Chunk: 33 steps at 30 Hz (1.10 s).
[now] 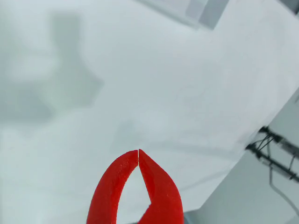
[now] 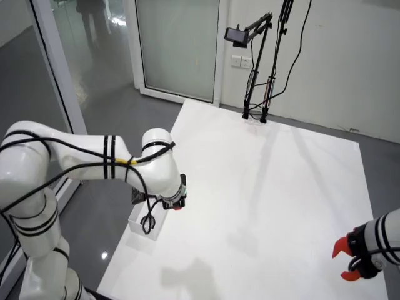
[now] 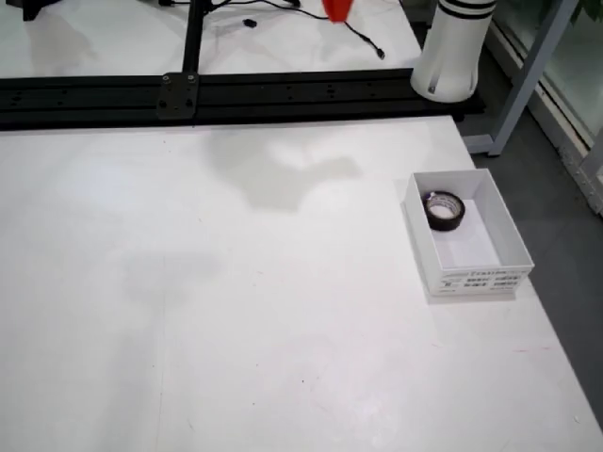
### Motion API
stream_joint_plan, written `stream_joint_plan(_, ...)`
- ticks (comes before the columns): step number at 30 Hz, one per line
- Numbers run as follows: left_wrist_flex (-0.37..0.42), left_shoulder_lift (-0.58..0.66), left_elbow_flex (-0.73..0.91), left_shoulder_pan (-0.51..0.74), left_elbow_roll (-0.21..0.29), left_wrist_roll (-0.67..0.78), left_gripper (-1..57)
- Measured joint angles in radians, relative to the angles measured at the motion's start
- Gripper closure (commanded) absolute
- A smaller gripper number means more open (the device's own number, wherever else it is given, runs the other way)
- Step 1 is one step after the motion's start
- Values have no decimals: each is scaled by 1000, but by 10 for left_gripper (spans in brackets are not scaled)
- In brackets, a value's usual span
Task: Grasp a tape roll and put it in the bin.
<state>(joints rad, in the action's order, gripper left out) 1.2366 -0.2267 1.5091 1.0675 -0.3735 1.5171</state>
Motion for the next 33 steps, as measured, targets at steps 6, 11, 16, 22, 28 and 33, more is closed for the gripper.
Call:
stream_joint_plan(6,4,38,-1,75,57,0,570)
stream_joint_plan(11,6,66,-1,134,108,0,570)
stream_joint_plan(16,7,88,-2,185,144,0,570)
stream_joint_plan(22,9,106,-3,227,172,0,570)
stream_joint_plan(28,10,118,-3,246,188,0,568)
stream_joint_plan(33,11,123,-3,246,197,0,568)
